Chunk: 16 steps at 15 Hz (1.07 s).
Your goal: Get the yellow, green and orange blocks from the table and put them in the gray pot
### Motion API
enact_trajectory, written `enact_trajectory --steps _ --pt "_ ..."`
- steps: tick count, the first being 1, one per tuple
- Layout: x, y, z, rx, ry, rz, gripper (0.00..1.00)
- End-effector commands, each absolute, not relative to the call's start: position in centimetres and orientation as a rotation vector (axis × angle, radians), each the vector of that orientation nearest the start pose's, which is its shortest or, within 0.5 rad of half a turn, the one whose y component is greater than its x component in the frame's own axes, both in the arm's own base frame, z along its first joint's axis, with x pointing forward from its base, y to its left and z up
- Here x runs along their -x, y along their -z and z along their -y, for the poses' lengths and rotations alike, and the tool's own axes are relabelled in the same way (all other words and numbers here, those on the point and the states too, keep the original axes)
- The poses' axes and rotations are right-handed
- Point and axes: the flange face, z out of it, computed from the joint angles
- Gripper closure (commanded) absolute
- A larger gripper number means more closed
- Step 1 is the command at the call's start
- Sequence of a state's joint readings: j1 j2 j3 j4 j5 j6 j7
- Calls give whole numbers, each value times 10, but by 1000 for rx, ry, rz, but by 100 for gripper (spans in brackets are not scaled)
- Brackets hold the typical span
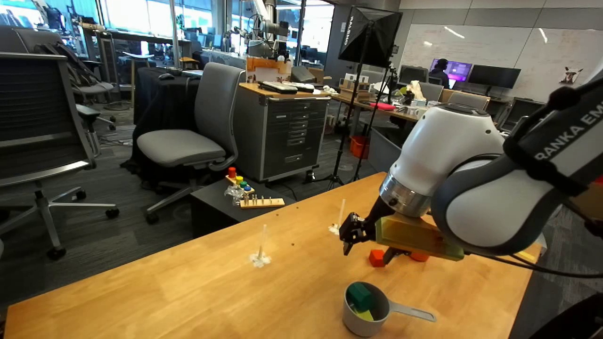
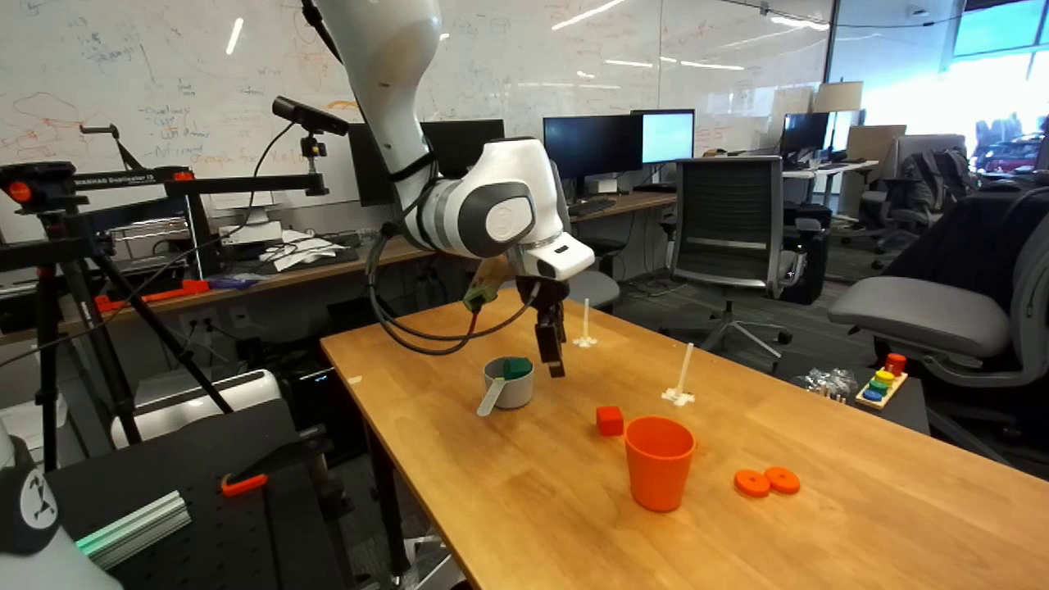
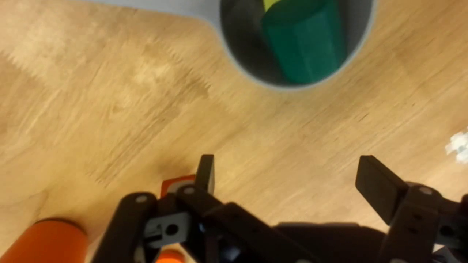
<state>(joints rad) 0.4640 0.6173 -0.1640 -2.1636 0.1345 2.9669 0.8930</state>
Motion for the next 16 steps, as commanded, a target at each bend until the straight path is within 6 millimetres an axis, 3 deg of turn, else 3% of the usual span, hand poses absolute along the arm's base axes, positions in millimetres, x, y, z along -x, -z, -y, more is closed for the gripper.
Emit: enact_trajectory --steps 1,9,16 --pt "-553 -147 -121 2929 319 -1072 0" --pt "-552 -122 -80 3063 9 -1139 0" --pt "-571 -107 -63 3143 114 -1022 0"
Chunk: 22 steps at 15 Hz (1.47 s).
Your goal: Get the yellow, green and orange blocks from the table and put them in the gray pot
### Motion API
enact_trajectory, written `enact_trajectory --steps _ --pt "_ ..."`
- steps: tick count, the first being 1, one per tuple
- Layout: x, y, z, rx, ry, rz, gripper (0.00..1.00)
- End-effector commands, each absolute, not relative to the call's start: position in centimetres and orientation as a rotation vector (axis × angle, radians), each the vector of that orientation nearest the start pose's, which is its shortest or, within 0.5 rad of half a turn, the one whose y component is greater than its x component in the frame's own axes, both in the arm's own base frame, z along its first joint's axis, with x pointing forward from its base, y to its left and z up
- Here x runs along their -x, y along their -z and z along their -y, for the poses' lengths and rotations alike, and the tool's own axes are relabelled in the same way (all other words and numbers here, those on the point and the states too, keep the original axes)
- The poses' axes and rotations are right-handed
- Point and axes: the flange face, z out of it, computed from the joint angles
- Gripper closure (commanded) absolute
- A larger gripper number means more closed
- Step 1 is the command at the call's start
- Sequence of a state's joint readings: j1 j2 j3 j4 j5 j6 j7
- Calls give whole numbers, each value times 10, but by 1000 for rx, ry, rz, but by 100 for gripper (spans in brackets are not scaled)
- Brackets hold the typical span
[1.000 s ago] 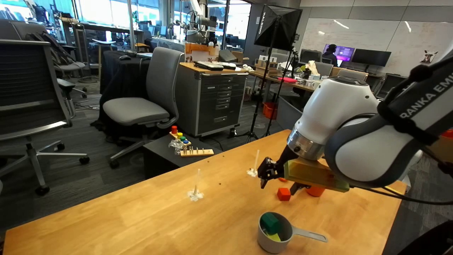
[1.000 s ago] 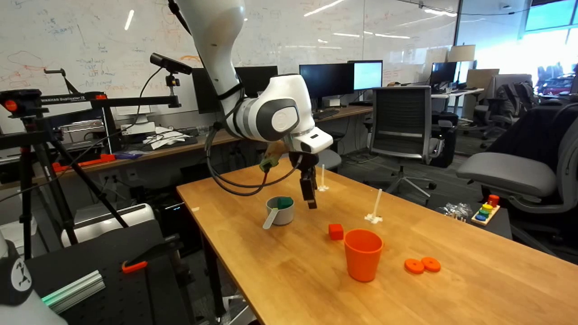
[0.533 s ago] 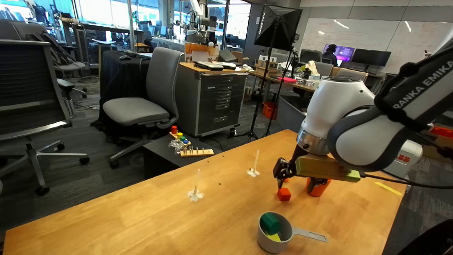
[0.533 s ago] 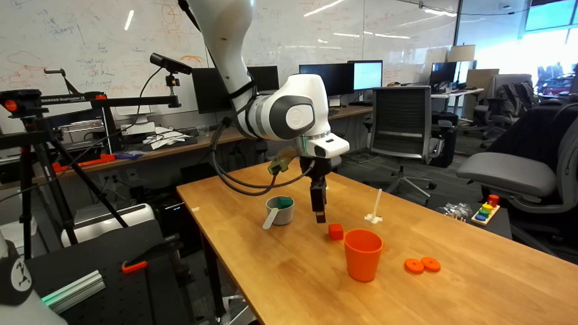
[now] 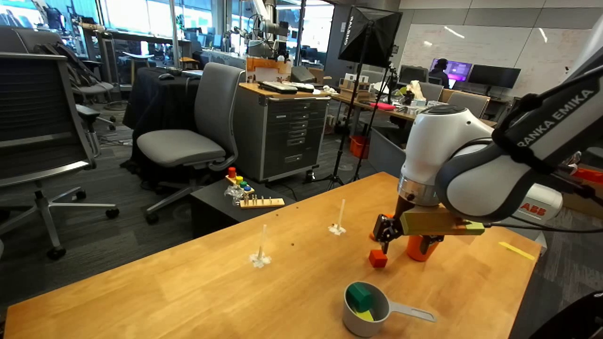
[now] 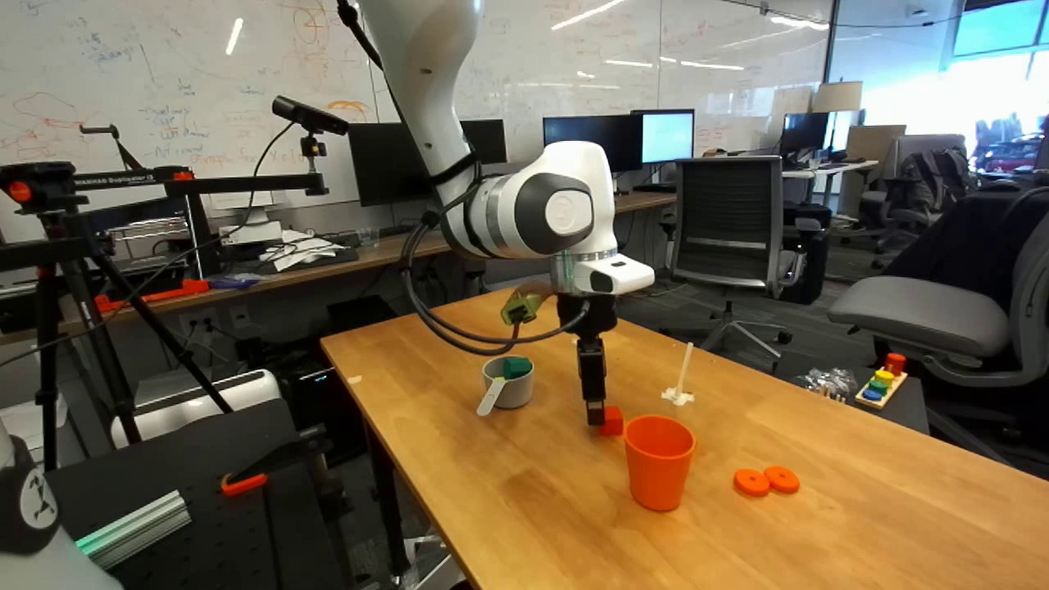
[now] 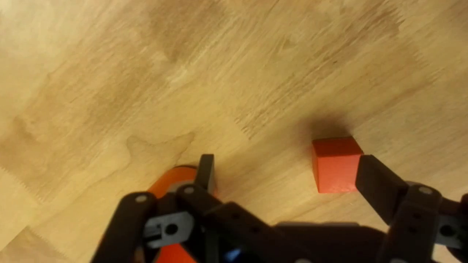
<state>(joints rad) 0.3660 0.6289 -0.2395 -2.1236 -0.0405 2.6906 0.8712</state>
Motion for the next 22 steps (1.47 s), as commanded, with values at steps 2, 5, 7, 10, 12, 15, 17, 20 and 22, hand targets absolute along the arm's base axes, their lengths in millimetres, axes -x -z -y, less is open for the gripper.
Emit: enact_trajectory --steps 2,5,7,10,12,15,17,20,22 --pt "-578 -99 -64 3139 140 -1010 0" --pt "-586 -86 -65 3134 174 -990 0" --pt "-589 -75 -70 3128 212 -972 0" --pt "-592 -61 -83 3112 239 -940 0" --pt "-592 -55 -91 3100 248 -916 25" --pt "-591 -52 -95 3057 246 -939 42" --pt "-593 -59 -94 3042 249 -961 58" --pt "-597 -76 -93 3018 274 -979 79" --pt "-600 -90 -95 3004 300 -981 88"
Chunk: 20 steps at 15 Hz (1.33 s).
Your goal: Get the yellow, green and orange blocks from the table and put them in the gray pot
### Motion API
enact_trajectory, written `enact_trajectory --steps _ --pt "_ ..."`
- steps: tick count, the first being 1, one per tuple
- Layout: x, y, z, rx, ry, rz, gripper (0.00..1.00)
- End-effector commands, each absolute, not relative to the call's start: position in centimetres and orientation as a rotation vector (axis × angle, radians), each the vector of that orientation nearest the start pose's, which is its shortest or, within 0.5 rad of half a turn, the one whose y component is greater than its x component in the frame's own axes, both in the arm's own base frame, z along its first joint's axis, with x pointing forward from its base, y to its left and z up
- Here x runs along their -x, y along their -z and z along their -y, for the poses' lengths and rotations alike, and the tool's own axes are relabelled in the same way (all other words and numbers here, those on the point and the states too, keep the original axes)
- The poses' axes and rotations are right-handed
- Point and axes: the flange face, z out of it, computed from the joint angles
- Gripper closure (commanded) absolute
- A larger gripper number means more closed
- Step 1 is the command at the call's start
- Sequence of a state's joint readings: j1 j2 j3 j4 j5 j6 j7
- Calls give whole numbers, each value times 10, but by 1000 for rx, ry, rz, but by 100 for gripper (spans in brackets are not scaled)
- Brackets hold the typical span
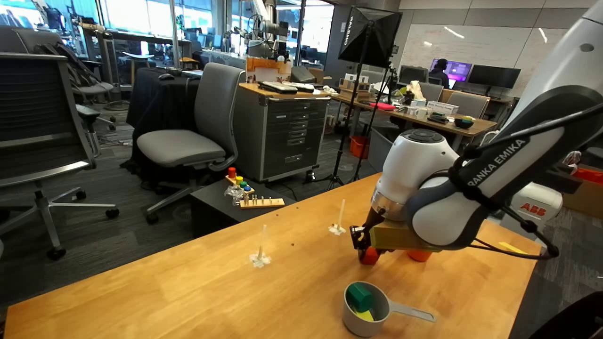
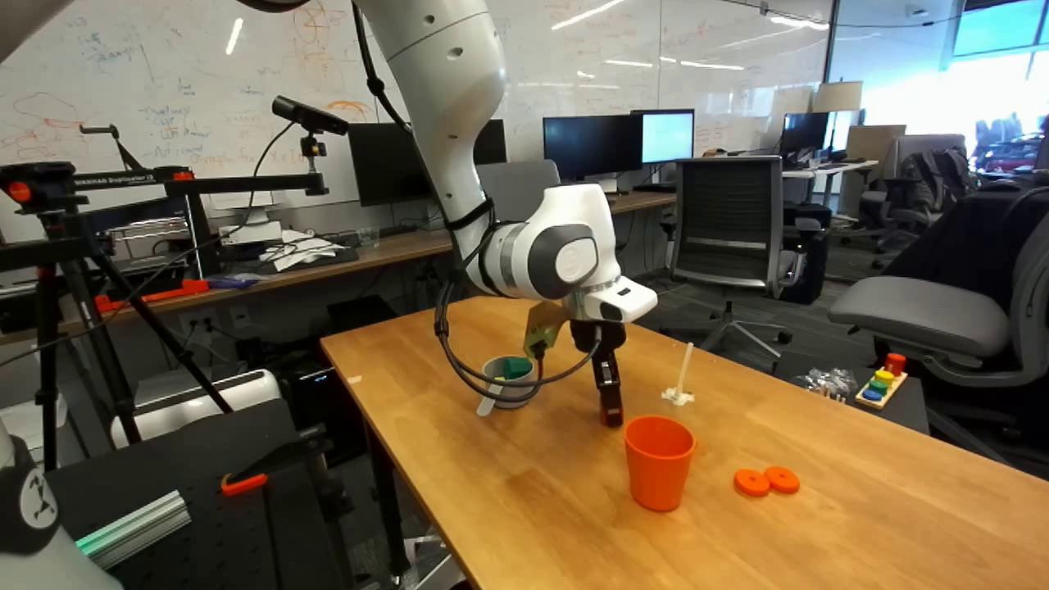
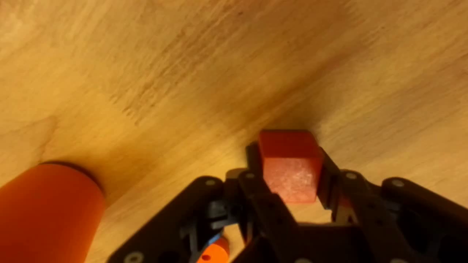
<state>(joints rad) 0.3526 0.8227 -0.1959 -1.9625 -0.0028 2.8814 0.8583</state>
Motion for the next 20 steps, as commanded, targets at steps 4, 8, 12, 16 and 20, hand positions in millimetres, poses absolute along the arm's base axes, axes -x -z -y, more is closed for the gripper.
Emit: enact_trajectory --steps 4,8,12,16,20 --pt "-600 -123 -119 3012 386 -929 88" --pt "-588 -152 -159 3014 399 -837 88" --pt "-552 -161 -195 3007 297 -741 88" --pt "-518 -170 -215 3007 235 -685 88" --pt "-499 -180 -218 3002 207 -669 88"
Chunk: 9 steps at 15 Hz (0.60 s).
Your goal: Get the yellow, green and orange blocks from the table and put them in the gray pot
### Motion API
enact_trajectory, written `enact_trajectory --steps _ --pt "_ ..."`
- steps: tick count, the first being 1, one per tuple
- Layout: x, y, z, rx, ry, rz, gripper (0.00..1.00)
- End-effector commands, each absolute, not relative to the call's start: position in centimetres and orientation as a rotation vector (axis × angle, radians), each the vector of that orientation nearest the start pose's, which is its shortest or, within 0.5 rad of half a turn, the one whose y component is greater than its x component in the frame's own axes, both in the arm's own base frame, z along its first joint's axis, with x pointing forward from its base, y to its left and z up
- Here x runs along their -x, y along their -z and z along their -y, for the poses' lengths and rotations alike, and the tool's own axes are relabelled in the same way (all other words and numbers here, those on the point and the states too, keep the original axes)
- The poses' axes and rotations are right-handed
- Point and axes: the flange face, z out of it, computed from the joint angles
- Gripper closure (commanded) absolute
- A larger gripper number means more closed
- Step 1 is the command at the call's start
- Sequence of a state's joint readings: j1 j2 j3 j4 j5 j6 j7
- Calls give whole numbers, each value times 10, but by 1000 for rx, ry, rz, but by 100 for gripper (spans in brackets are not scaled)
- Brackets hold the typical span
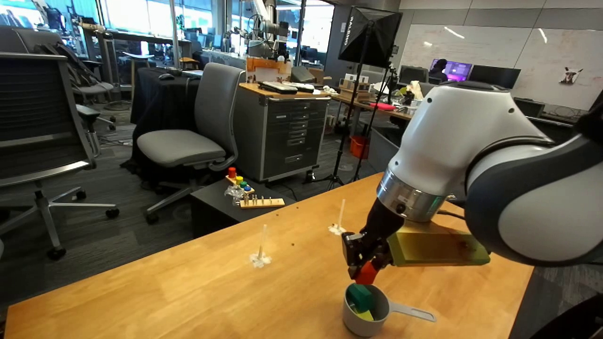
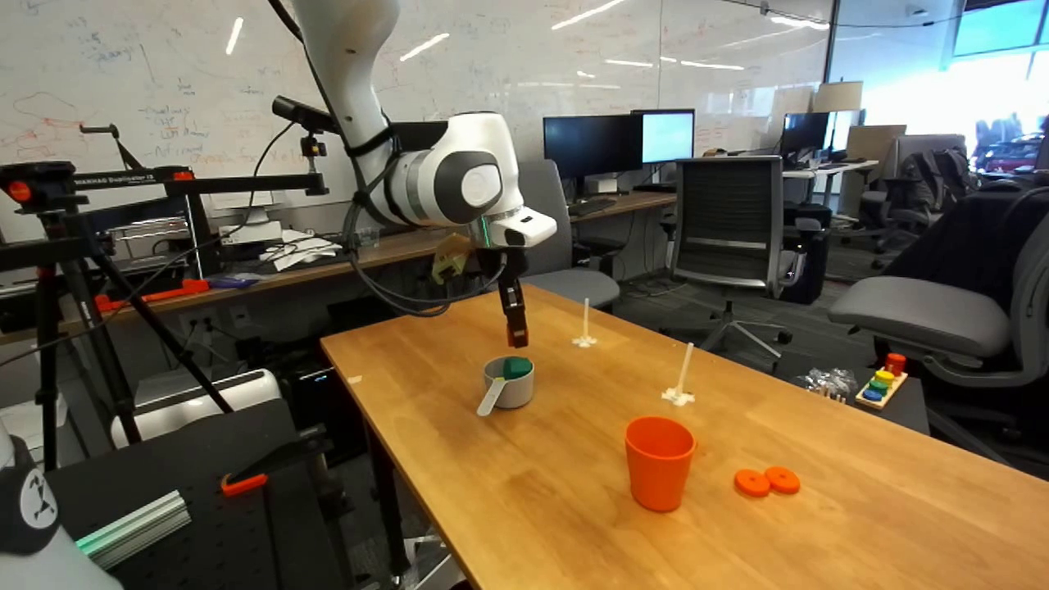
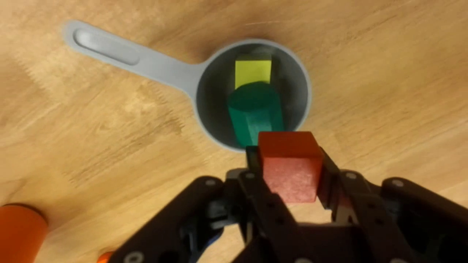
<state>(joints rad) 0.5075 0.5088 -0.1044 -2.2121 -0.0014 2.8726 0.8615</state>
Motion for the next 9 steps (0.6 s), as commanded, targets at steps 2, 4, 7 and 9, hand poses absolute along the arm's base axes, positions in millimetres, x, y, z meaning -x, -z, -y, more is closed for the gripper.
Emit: enact_trajectory --steps 2,4,7,9 --pt "-491 -180 -217 3000 183 -670 88" --pt "-483 -178 -216 2993 145 -679 88" --pt "-474 -171 -212 2986 82 -712 88" --pt "-471 -167 -209 2979 55 -732 88"
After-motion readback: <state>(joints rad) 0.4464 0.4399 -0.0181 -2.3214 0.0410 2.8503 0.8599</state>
